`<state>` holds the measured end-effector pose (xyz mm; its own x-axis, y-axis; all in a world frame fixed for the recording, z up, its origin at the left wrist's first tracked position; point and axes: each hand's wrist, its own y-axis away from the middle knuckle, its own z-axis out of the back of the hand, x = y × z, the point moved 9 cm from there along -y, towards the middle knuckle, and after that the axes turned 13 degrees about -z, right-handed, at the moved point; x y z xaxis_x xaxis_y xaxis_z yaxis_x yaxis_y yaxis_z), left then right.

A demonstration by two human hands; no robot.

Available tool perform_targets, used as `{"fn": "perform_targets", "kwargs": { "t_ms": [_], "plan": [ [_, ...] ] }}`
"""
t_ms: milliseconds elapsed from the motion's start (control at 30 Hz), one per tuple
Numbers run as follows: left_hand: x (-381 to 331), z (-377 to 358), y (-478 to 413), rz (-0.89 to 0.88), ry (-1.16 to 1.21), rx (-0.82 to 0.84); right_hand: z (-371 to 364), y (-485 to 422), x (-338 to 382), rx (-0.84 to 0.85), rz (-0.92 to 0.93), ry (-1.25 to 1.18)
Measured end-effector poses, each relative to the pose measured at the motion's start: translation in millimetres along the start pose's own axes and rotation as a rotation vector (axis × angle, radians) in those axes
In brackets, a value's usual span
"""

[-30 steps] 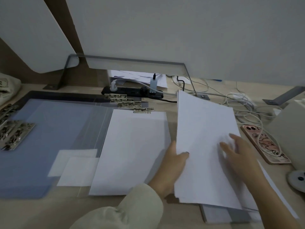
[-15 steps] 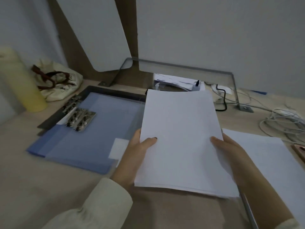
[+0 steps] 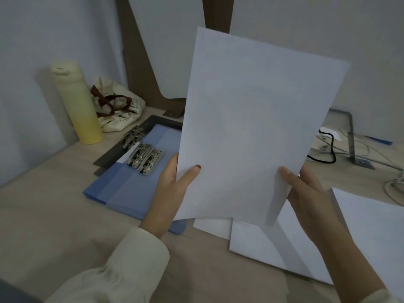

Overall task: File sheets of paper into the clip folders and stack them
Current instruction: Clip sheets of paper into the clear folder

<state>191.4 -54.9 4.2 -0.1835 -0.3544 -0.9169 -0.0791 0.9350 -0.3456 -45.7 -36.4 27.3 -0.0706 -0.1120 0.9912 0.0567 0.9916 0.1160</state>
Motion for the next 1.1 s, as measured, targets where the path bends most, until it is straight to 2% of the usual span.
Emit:
{"fn": "perform_targets", "kwargs": {
  "t_ms": [167,433,600,667,767,867,967,1100],
  "plan": [
    [14.4,9.5,5.7,0.024,-0.034,-0.067,-7.1,0.0,-13.1,-0.025,-0.007,0.053],
    [15.2,16.1,-11.1,0.019,-0.089,-0.079,-9.4,-13.0,-23.8,-0.193,-0.057,0.125],
    [28.0,45.7,-38.0,0.122,-0.281,-0.029,-22.4,-26.2,-42.4,-0.192,-0.17,0.131],
    [28.1,69.6,-51.7,0.1,-0.424,-0.048,-29.6,-31.4,-58.4,-0.161,-0.266,0.075],
    [29.0,112.2,-67.5,0.084,-0.835,-0.064,-38.7,-39.4,-79.8,-0.128,-0.373,0.03],
    [47.0,137.0,-69.3,0.29,-1.161,0.048,-45.6,-49.3,-93.6,-0.12,-0.417,0.035],
    [65.1,141.5,-69.9,0.404,-1.155,0.124,-52.6,-59.7,-100.5,-0.105,-0.441,0.058],
    [72.6,144.7,-72.7,0.431,-0.97,0.115,-57.1,-66.5,-113.5,-0.093,-0.493,0.083]
  ]
}}
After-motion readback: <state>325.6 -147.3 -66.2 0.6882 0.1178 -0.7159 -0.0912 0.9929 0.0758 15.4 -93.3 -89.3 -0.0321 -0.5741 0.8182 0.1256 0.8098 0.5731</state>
